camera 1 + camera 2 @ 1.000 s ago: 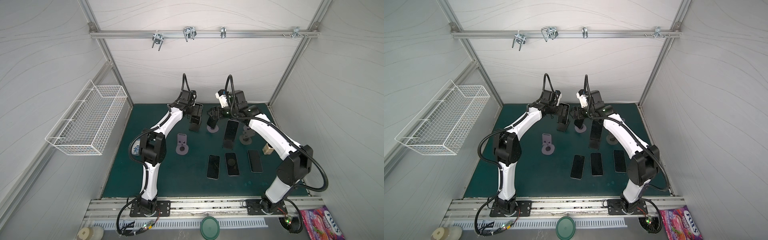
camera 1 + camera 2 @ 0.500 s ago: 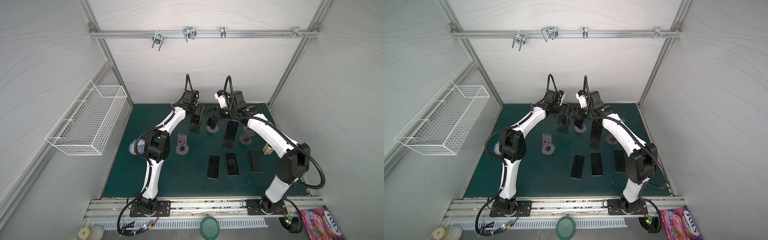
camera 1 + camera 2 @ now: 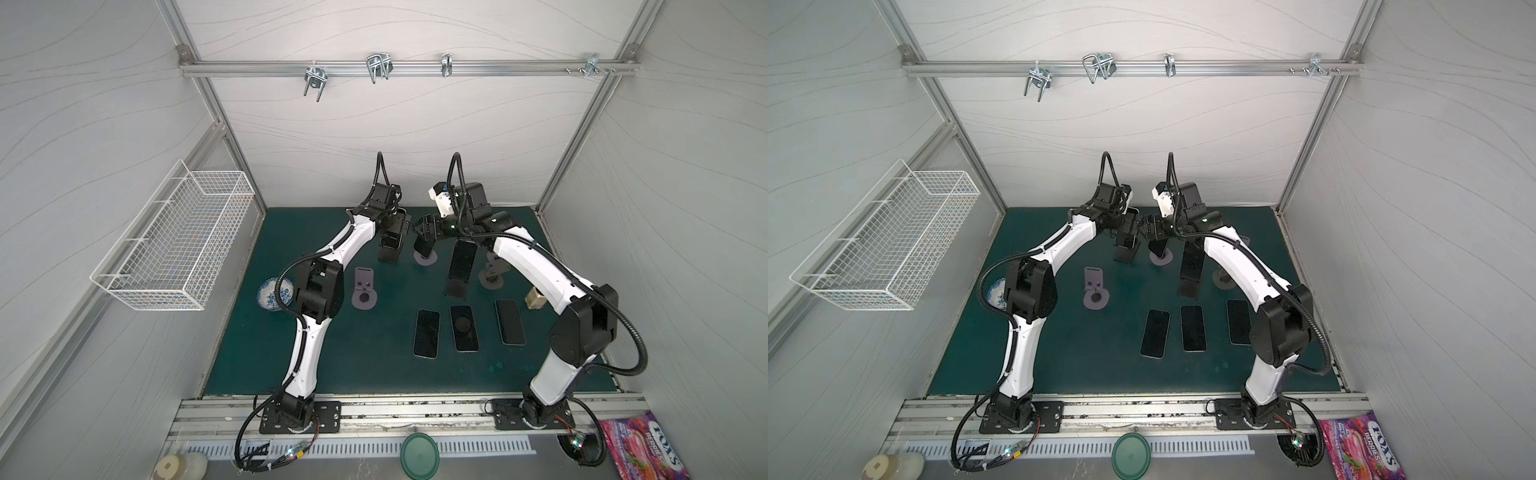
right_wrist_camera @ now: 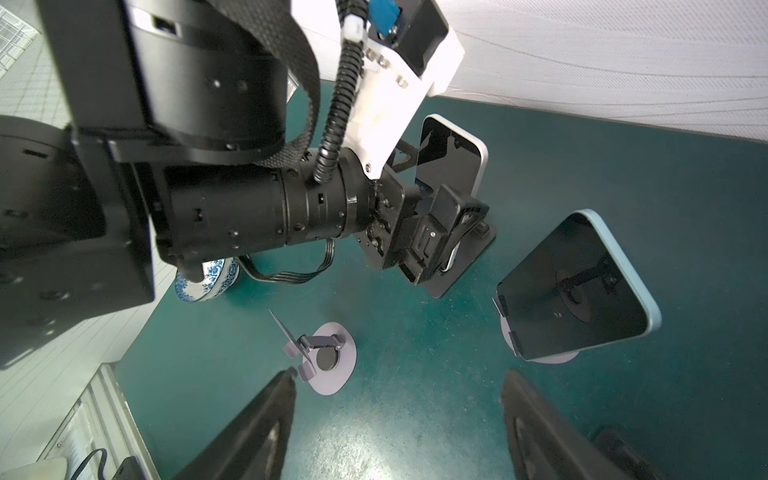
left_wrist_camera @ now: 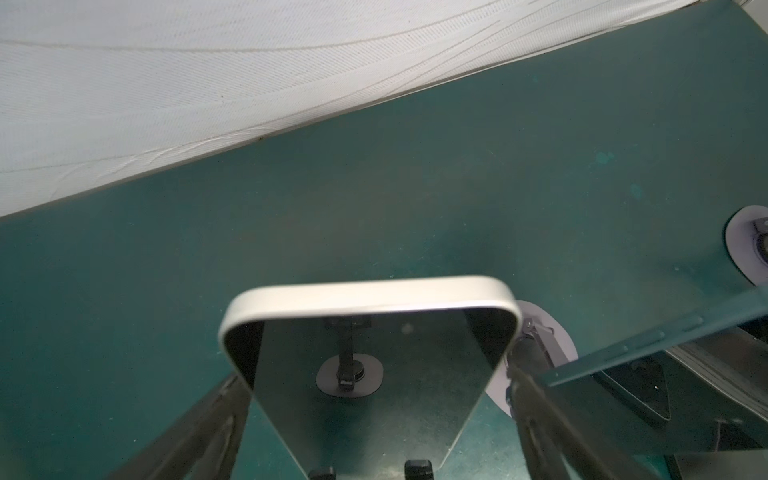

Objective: Remove the phone from the phone stand

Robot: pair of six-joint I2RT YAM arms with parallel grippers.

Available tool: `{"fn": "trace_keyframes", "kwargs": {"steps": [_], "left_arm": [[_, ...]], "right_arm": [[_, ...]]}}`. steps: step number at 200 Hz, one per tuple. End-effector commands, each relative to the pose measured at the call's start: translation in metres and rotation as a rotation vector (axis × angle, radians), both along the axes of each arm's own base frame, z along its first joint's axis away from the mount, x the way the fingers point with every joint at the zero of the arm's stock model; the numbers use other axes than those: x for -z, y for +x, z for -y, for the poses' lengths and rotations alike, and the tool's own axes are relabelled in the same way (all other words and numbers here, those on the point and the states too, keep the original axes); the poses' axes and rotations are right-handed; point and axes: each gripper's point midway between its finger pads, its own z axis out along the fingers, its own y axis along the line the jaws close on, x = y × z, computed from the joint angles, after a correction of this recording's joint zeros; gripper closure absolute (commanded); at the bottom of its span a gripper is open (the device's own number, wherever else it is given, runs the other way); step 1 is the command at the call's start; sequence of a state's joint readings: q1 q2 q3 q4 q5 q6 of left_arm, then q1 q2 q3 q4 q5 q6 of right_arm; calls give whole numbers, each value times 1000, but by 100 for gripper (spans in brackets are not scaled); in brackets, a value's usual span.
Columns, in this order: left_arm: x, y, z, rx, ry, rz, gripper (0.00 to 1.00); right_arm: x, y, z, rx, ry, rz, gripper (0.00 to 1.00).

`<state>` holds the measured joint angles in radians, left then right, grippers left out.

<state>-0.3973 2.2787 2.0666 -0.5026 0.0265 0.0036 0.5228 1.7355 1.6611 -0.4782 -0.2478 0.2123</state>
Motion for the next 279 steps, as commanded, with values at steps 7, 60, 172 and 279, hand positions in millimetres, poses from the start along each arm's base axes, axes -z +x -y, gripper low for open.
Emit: {"fn": "trace_keyframes", "kwargs": {"steps": [7,60,172,279], "left_arm": [[-16,15,10,17,-32,66,4],[-13,16,11,9,-53,56,7],[-18,21,9,-21,-54,73,21],[-16,27,10,-33,-63,75,20]], "right_arm": [[2,3,0,-4,-4,8,21],[4,3,0,-6,1,0,21],[7,4,1,-6,0,-5,21],[8,7,5,1,10,-14,21]]}}
